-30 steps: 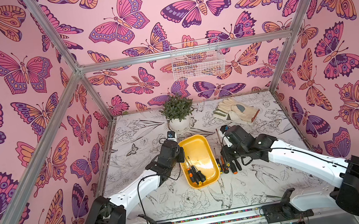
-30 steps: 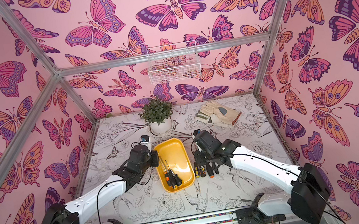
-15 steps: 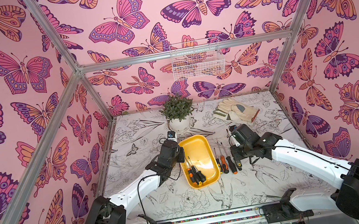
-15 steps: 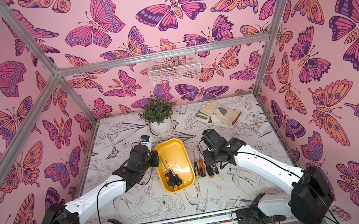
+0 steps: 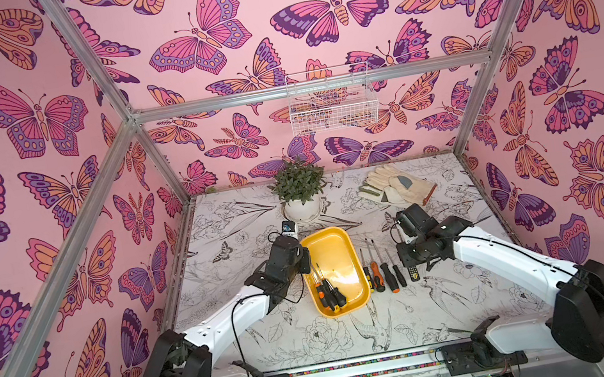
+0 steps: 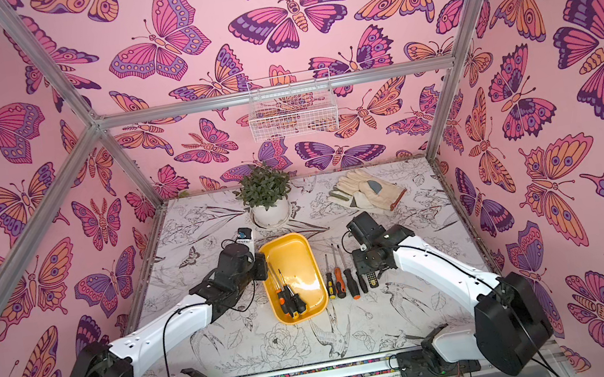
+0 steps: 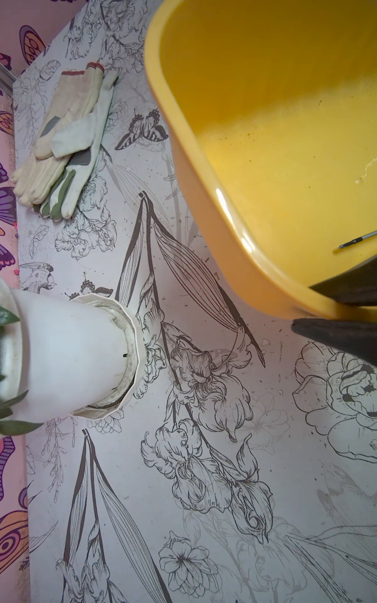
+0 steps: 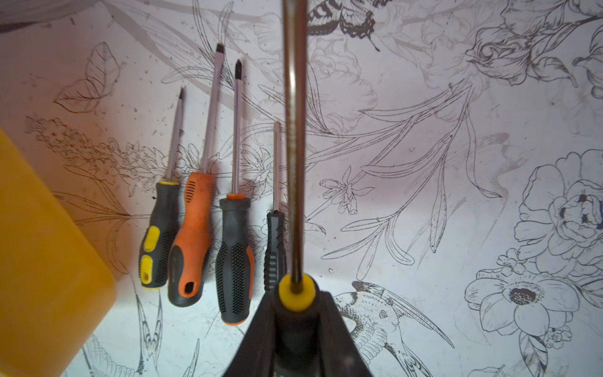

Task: Take out the screwdriver from the storage box
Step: Place the screwdriver at the center of the board.

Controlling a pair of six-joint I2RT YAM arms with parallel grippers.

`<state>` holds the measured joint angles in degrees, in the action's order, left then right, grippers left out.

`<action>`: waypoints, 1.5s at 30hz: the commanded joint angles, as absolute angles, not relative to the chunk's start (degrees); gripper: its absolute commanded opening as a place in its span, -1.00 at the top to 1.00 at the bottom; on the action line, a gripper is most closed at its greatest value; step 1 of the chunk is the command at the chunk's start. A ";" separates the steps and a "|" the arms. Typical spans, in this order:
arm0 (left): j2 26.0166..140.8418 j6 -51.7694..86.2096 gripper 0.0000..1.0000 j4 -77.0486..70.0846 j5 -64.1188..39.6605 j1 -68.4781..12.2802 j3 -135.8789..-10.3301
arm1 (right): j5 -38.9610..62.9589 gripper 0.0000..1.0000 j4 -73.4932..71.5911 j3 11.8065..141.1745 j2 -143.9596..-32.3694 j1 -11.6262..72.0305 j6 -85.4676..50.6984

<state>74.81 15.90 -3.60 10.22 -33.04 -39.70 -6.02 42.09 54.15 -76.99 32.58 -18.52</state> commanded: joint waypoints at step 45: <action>76.38 12.58 1.00 -1.93 10.69 -33.37 -39.06 | 0.07 1.00 38.30 58.97 -95.76 25.32 -13.78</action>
